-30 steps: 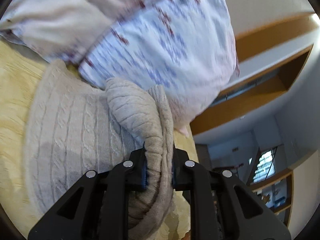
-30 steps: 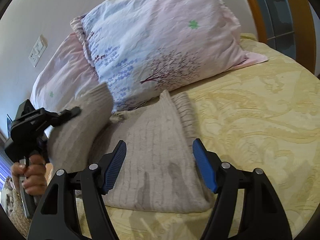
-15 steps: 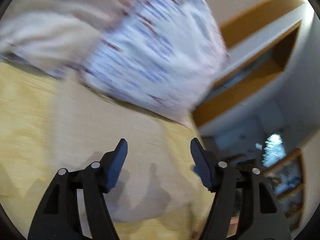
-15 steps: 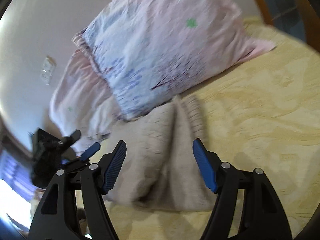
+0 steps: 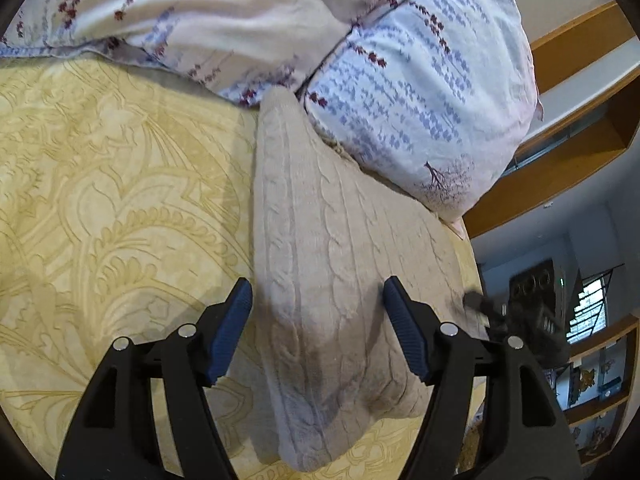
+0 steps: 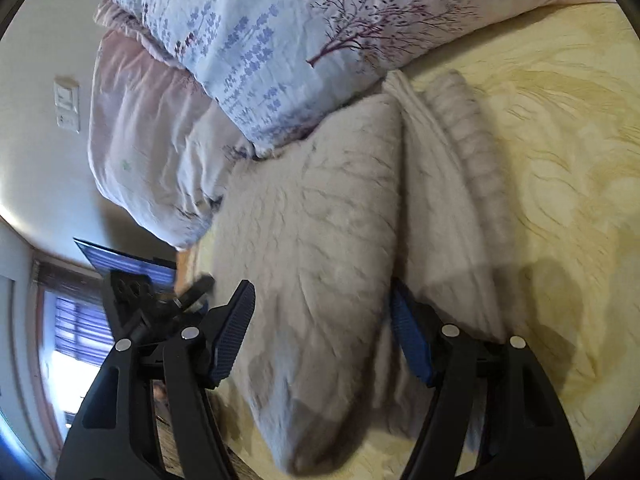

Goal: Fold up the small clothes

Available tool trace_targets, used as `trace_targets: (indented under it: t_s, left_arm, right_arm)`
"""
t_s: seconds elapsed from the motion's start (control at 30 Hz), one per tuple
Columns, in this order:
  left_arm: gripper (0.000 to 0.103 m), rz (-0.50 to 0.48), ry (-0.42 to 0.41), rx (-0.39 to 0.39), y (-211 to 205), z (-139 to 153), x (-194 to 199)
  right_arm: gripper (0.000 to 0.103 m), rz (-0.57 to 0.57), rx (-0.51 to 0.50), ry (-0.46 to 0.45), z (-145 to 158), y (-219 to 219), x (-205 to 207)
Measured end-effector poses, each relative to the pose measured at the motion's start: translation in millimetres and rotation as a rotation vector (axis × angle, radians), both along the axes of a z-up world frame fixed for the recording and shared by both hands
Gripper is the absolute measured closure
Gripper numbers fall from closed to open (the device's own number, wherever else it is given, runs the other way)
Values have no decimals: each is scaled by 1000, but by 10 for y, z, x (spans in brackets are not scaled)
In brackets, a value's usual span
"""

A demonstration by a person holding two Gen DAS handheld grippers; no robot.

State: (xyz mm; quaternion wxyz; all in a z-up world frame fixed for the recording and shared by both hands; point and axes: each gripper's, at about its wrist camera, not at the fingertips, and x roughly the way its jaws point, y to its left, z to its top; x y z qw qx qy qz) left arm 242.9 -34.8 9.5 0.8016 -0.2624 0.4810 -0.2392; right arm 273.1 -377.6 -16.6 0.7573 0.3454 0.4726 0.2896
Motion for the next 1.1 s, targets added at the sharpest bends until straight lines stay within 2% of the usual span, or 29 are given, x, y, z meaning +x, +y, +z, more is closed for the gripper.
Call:
trace_targets:
  t_s: [0.17, 0.2, 0.23, 0.3, 0.37, 0.43, 0.47, 0.57, 0.67, 0.73, 0.83, 1.07, 1.1]
  left_arm:
    - [34, -13, 9, -13, -57, -35, 39]
    - [34, -14, 9, -14, -58, -40, 42]
    - [34, -15, 10, -15, -58, -44, 44]
    - [33, -15, 15, -20, -57, -51, 48]
    - [32, -15, 21, -29, -40, -57, 44]
    - [32, -17, 22, -29, -43, -61, 40]
    - [32, -18, 24, -29, -38, -62, 33]
    - [32, -22, 24, -27, -25, -65, 3]
    - [32, -28, 18, -33, -23, -56, -30]
    - [31, -43, 10, -46, -40, -32, -56]
    - [31, -77, -5, -38, -125, 9, -102]
    - [31, -141, -8, -23, -293, -7, -155]
    - [31, -149, -4, -22, -317, -15, -158]
  right_arm:
    - [56, -103, 59, 7, -56, -113, 278]
    - [63, -114, 59, 9, -71, -124, 313]
    - [74, -122, 47, 8, -85, -123, 340]
    - [84, -129, -12, -43, -37, -92, 328]
    - [86, -128, -146, -185, 159, 14, 193]
    - [87, -108, -289, -379, 415, 192, -39]
    - [88, -85, -374, -513, 580, 329, -233]
    - [88, -50, -585, -771, 856, 638, -655]
    - [90, -71, -710, -900, 966, 694, -865]
    - [90, -102, -757, -925, 1009, 644, -890]
    - [91, -137, -816, -892, 966, 501, -803]
    - [93, -186, -789, -746, 669, 125, -605]
    - [93, -192, -782, -705, 603, 61, -521]
